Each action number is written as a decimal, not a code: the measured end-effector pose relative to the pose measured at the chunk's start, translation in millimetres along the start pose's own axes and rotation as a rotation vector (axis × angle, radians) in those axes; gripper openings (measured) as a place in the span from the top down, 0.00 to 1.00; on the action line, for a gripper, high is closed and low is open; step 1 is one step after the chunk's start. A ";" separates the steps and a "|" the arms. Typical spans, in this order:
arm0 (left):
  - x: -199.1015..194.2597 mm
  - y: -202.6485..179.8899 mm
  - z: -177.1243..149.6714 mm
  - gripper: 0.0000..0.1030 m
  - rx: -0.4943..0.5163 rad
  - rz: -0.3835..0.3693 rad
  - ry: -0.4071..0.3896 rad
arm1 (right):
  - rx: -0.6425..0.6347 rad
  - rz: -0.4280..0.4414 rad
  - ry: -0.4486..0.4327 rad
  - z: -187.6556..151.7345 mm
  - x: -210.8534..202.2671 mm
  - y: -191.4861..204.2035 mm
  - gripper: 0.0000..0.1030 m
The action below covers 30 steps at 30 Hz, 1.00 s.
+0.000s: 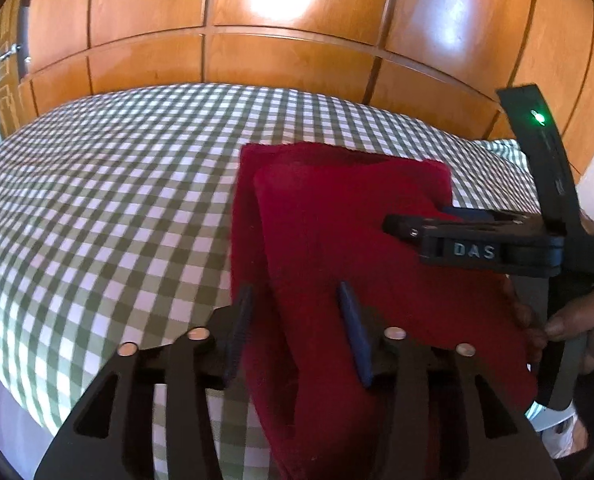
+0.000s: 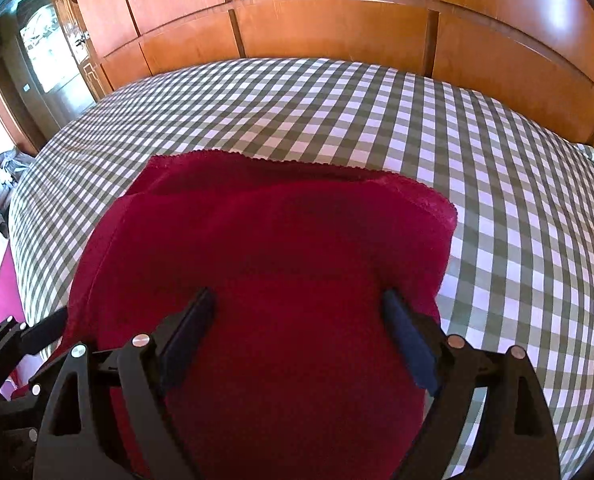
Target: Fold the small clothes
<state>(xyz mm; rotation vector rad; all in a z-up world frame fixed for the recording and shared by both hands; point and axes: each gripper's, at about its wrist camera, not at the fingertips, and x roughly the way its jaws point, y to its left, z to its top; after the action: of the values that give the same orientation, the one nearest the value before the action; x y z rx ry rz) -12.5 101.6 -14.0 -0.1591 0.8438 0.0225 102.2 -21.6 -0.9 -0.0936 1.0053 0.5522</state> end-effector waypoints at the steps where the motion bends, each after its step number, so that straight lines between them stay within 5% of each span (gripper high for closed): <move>1: -2.2 -0.5 -0.1 0.49 0.003 0.010 -0.004 | 0.007 0.000 -0.009 -0.6 -3.2 -1.1 0.13; 5: -14.4 1.6 0.0 0.34 0.014 0.037 -0.024 | 0.050 0.007 -0.063 -6.1 -26.1 -10.3 0.07; 17: -25.4 4.9 -0.3 0.33 0.024 0.023 -0.012 | 0.226 0.081 -0.099 -45.2 -74.7 -50.2 0.05; 22: -27.4 8.1 -1.8 0.33 0.007 -0.007 0.003 | 0.311 0.165 -0.089 -56.3 -81.6 -70.4 0.04; 30: -21.6 14.8 -2.3 0.19 -0.018 -0.076 0.030 | 0.384 0.371 -0.038 -66.6 -80.1 -82.2 0.03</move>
<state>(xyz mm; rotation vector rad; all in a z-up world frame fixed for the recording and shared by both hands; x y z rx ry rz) -29.8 116.8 -1.3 -0.2086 0.8667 -0.0439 57.2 -145.4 14.3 0.4511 1.0823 0.6838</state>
